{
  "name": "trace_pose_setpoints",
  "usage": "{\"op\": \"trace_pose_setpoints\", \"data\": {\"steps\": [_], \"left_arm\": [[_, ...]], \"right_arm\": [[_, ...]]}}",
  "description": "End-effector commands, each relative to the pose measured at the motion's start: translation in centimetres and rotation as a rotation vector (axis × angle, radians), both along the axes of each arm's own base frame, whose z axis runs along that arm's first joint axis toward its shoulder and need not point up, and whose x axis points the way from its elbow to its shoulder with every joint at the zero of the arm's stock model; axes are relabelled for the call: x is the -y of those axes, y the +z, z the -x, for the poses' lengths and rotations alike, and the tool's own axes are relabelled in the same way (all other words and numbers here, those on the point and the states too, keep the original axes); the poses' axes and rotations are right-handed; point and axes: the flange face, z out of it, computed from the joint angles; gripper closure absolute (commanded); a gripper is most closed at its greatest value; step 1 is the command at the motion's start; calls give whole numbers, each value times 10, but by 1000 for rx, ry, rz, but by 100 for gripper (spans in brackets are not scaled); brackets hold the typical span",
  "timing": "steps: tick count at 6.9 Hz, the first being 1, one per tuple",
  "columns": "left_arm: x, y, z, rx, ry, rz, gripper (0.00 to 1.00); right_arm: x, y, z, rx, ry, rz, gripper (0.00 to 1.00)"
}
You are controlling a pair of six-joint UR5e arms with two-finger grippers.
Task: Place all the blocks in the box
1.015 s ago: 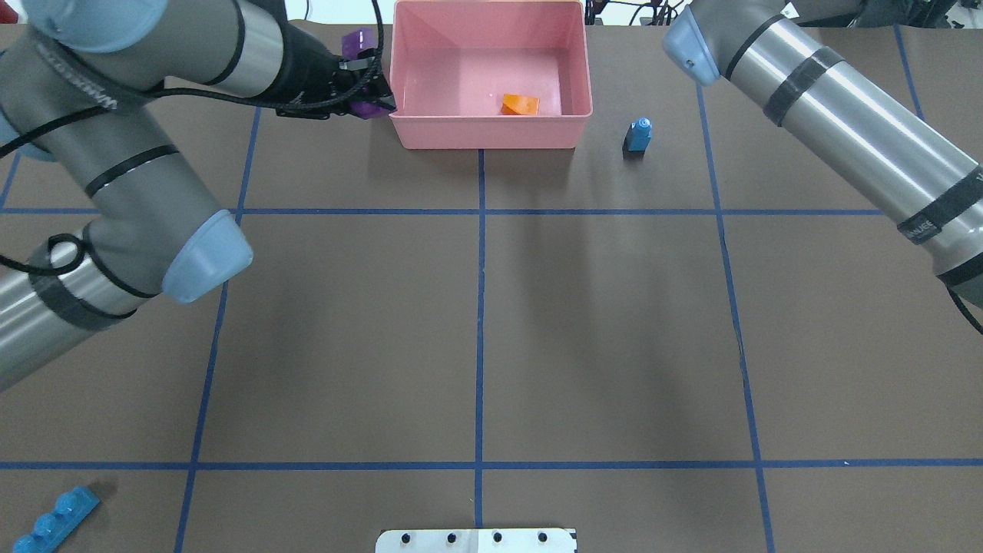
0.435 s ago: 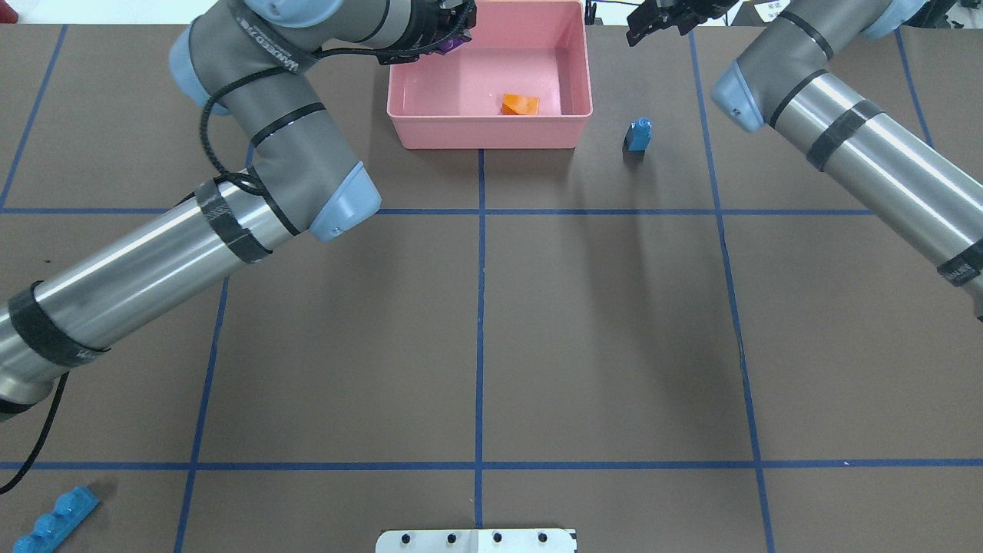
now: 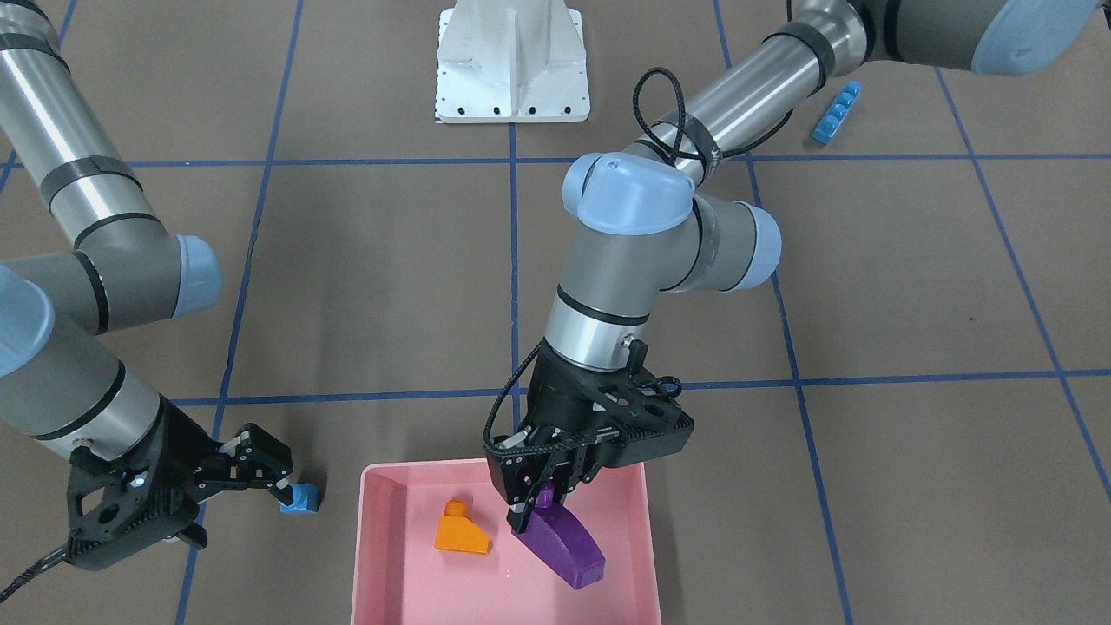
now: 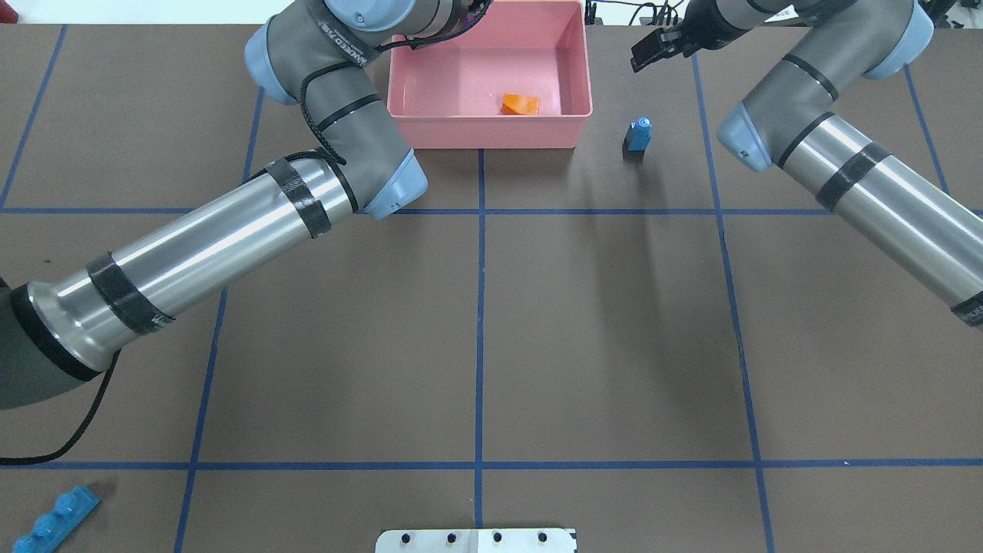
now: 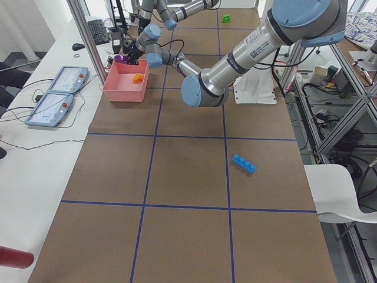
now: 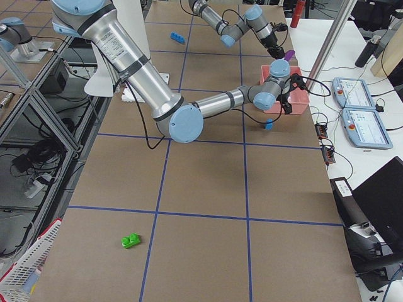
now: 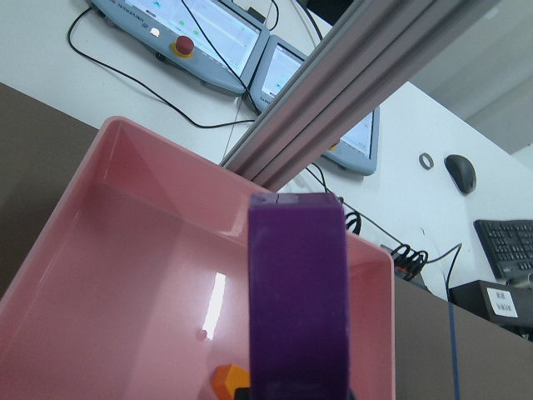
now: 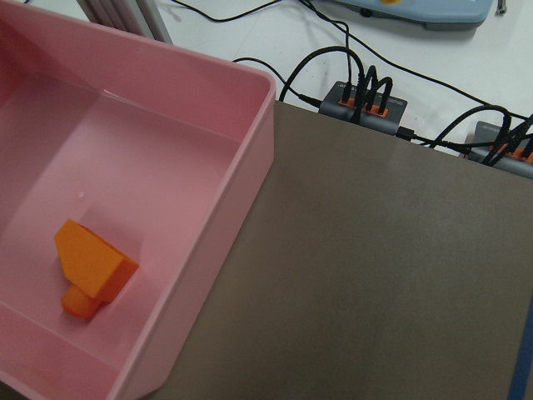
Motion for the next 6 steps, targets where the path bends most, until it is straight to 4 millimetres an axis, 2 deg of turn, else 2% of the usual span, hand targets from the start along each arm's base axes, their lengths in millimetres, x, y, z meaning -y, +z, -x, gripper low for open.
{"op": "trace_pose_setpoints", "data": {"steps": [1,2,3,5,6], "left_arm": [[4,20,-20,39,-48,29,61],[-3,19,-29,47,-39,27,7],[-7,19,-34,47,-32,29,0],[-8,16,-34,39,-32,28,0],[-9,9,-33,34,-31,21,0]], "right_arm": [[-23,16,35,-50,15,-25,1],[-29,18,48,-65,20,-36,1],[-32,28,49,-67,22,-41,1],[-37,34,59,-75,19,-44,1],[-35,46,65,-90,15,-27,1]]}}
